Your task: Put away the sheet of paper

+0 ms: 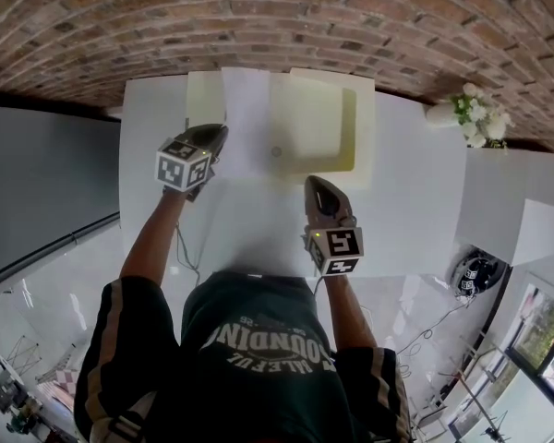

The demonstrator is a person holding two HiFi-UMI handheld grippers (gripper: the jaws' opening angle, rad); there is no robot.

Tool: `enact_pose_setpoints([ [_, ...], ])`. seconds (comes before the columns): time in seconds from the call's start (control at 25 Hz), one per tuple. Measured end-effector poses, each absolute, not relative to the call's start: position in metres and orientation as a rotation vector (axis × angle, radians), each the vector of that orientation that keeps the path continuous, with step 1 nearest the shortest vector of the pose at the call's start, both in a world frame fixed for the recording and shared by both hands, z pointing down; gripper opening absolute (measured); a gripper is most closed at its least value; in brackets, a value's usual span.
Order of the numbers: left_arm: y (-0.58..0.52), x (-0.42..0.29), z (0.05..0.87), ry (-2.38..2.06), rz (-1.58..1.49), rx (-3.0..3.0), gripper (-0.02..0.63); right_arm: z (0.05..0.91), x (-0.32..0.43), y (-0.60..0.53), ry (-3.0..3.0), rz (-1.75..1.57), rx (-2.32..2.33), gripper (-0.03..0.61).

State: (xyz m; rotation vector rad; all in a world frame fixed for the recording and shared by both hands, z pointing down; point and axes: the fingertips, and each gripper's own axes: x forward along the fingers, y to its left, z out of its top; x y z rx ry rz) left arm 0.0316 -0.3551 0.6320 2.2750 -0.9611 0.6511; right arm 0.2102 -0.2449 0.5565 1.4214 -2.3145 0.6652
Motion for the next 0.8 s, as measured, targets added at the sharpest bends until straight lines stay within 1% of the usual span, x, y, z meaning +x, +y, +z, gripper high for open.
enact_pose_setpoints([
  [0.6,-0.332,0.082,0.553,-0.853,0.473,2.423,0.011,0.546,0.196,-0.247,-2.353,0.641,1.406,0.000],
  [0.8,-0.332,0.093,0.520,-0.803,0.323,2.413,0.011,0.544,0.193,-0.245,-2.356,0.646,1.411,0.001],
])
